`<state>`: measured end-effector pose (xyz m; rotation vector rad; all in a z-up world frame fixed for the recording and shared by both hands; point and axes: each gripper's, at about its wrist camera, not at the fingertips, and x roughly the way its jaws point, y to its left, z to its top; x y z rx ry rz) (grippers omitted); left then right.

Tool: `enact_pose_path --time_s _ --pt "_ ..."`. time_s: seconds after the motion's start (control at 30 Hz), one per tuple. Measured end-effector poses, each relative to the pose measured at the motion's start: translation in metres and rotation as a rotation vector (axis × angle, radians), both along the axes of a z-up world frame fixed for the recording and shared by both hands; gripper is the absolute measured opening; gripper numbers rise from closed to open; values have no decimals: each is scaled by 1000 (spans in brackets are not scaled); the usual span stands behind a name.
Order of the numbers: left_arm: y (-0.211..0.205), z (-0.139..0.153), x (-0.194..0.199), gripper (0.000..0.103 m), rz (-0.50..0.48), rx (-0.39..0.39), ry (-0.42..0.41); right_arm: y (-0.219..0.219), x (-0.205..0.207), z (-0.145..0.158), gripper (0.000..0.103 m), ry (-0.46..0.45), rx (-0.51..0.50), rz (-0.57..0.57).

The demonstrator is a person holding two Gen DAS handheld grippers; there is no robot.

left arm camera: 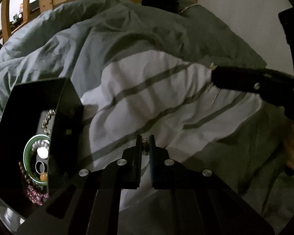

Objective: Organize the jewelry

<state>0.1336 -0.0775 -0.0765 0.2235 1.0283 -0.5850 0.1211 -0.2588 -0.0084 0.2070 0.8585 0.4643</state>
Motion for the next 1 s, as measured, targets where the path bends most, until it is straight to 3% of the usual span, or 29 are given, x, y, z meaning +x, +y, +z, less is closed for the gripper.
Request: enact_pose_path --time_s 0.13,0.4,0.67,1.0 --pt "-4 -2 2 7 -4 7 -6 0 0 0 11 1 -3 4" --pt "15 30 -4 7 35 -61 -53 2 -3 9 11 -14 6 9" --pt "63 85 -18 7 127 -134 -133 26 -1 37 11 -48 4 44" --pt "116 113 -13 7 253 -146 -148 79 19 44 11 -34 -57 110"
